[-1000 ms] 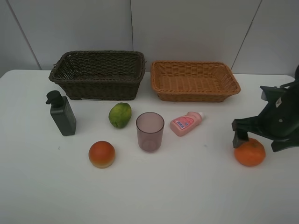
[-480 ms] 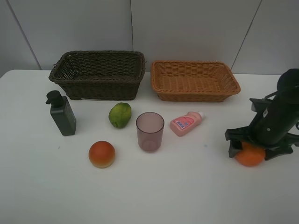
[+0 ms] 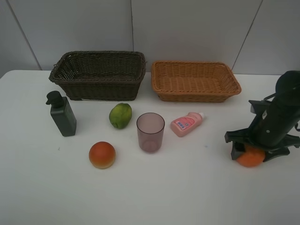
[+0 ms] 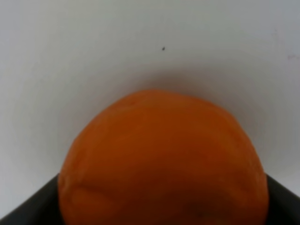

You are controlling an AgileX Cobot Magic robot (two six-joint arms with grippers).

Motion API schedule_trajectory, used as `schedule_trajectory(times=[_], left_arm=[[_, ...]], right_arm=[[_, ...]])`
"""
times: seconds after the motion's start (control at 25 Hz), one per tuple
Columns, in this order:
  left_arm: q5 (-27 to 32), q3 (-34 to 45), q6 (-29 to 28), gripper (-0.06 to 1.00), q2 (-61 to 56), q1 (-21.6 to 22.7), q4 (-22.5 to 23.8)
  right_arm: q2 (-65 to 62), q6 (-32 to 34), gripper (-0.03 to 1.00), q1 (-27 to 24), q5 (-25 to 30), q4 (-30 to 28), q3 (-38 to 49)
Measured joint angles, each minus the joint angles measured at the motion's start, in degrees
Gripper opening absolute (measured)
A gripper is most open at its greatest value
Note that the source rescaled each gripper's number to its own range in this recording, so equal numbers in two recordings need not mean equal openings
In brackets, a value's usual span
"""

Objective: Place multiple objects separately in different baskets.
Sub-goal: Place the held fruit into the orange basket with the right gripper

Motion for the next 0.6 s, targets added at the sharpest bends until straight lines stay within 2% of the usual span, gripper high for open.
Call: schedule_trajectory(times=[0.32, 0.44, 0.6], left_arm=[[0.0, 0.1, 0.0, 0.91, 0.0, 0.0, 0.0], [0.0, 0.1, 0.0, 0.91, 0.0, 0.0, 0.0], [0.0, 0.1, 0.0, 0.91, 0.0, 0.0, 0.0]], right_arm=[[0.1, -0.1, 0.51, 0.4, 0.3, -0.1, -0.2], [-0.7, -2.0, 0.51, 2.3, 5.1, 0.0, -3.0], [-1.9, -6.3, 0.51, 4.9, 14.1, 0.1, -13.2]])
